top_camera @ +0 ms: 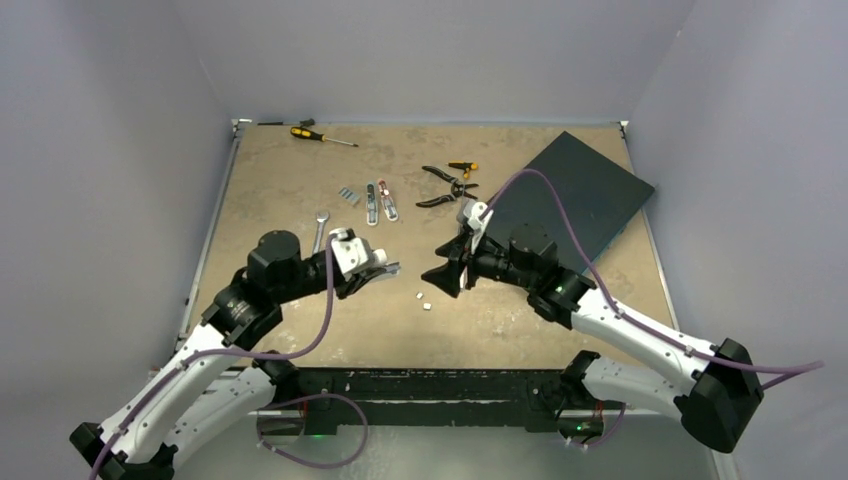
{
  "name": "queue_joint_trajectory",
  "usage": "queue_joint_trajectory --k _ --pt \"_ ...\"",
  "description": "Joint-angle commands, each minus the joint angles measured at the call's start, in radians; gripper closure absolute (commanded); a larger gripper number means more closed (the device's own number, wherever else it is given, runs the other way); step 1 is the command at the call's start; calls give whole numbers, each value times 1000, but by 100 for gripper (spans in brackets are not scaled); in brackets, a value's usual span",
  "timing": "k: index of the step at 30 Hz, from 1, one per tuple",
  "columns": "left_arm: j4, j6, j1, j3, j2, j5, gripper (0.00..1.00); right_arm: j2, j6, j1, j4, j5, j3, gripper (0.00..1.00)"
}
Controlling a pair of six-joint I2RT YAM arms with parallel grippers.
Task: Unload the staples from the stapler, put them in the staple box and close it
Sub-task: Pick up the stapler from the center of the board, then unload the staple at the center of the board.
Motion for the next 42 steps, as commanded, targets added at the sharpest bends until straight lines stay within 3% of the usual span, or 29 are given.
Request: queue_joint_trajectory --k 1,7,14,20,30,34,42 --pt "104 -19 7 -39 -46 94 100 -51 -95 2 247 -163 -85 32" --pt "173 -32 6 -90 -87 198 100 -107 -221 3 590 -310 -283 29" --pt "69 -51 7 -37 71 202 100 -143 -250 3 694 -262 -376 30" --pt "-76 -81 7 72 206 87 100 -230 -254 5 641 -187 -433 30" --pt "-244 -359 -2 274 431 -218 100 -303 -231 9 628 -101 -479 31" --pt "-377 -451 -66 388 591 -370 100 -306 -228 25 611 -77 -486 31" --pt "-510 -549 -154 521 789 -378 100 -222 -284 240 639 172 -493 32"
